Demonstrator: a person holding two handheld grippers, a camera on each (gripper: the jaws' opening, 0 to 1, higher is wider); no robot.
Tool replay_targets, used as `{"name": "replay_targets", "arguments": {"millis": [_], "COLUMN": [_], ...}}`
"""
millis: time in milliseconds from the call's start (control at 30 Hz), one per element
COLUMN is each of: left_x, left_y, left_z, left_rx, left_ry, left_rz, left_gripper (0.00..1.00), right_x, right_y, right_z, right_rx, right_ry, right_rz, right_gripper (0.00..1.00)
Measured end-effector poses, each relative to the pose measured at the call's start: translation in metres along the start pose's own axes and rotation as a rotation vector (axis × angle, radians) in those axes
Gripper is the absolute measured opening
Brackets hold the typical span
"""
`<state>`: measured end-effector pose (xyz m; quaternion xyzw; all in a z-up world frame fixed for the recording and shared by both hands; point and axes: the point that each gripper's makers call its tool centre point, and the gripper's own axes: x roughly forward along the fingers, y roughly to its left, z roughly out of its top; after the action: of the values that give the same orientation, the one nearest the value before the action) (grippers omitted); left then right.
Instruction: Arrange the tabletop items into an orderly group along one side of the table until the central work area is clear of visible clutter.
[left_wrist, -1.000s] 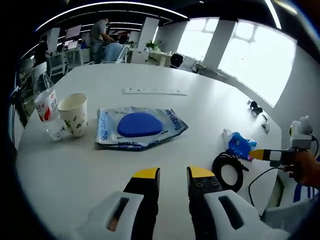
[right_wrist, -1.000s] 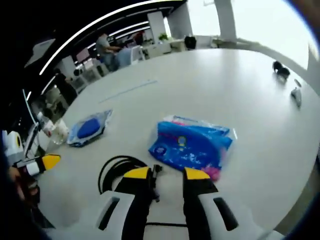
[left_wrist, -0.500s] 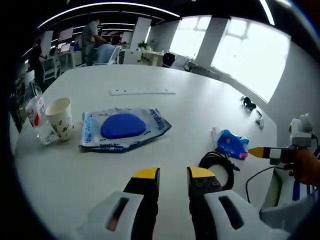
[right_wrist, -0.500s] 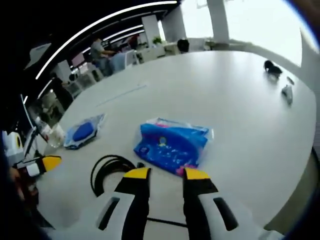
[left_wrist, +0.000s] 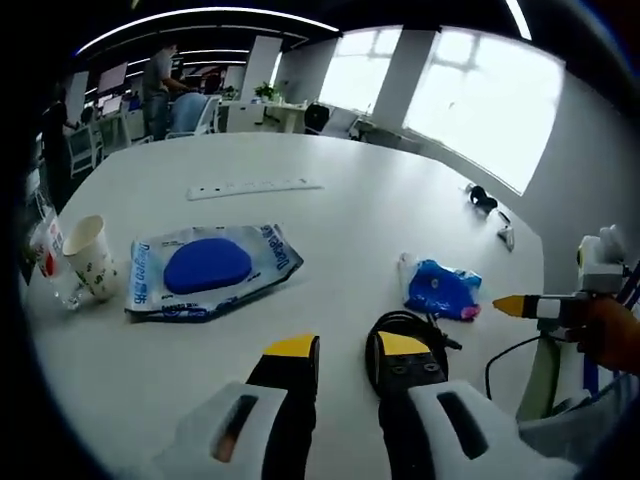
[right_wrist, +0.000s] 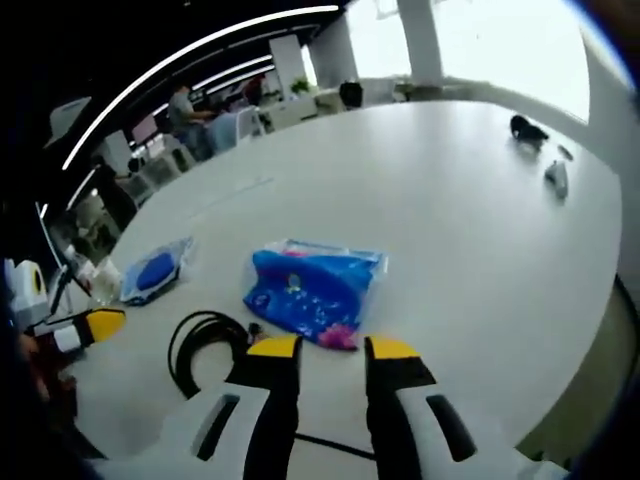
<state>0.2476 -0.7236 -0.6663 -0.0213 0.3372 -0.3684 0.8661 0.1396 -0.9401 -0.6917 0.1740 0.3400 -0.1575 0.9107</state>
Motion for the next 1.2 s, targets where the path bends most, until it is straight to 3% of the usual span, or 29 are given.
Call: {"name": "replay_targets", "arguments": {"millis": [767,1200], "left_x": [0.023,0.036], "left_y": [-0.023,-0.033], "left_z": [0.002,0.010], "left_rx": [0.031,0.048], "left_ry": [0.027,0.035], "left_rz": [-0.045,-0.064], "left_gripper": [0.21,0.21], "right_x": [0.000,0.006], "right_y": [-0.019,-0.022], "right_z": [-0.007,-0.002], "right_rx": [0.038,0.051], "right_ry": [0.012,0.013], "right_rz": [-0.031,-0.033], "right_gripper": [0.21,0.21]}}
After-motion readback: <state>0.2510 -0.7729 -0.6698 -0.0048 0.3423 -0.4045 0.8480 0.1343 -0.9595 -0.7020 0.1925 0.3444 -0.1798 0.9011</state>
